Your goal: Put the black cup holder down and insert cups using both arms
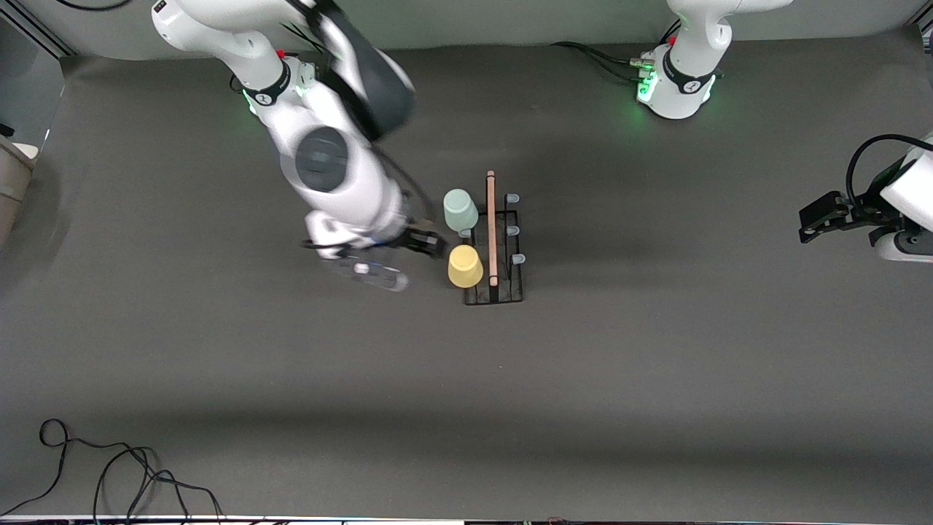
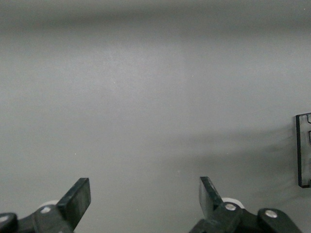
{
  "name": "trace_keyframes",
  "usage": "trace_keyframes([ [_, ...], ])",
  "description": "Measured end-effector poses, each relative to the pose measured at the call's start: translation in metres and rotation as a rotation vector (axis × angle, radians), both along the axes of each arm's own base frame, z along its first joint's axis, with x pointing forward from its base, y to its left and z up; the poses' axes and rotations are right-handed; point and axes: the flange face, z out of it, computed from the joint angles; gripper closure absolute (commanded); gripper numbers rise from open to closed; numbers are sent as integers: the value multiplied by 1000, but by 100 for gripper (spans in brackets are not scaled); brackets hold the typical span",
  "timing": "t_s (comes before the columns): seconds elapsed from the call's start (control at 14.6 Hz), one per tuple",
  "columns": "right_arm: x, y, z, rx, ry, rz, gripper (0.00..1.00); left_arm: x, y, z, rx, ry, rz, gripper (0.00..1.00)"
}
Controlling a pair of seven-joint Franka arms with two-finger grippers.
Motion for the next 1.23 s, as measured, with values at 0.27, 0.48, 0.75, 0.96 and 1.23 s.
trace_keyframes([
  [0.27, 3, -128, 77, 23, 60, 95, 0, 5, 2, -13, -1, 22, 3, 0],
  [0.48, -4, -219, 119, 50, 51, 155, 0, 5, 1, -11, -1, 19, 2, 0],
  [0.75, -7, -308, 144, 17, -1, 201, 0, 4, 0, -8, 0, 14, -1, 0],
  [0.96, 0, -312, 134, -35, -29, 219, 0, 4, 1, -8, 7, 12, 0, 0],
  [1.23, 9, -310, 105, -74, -61, 233, 0, 4, 2, -8, 11, 11, 0, 0],
])
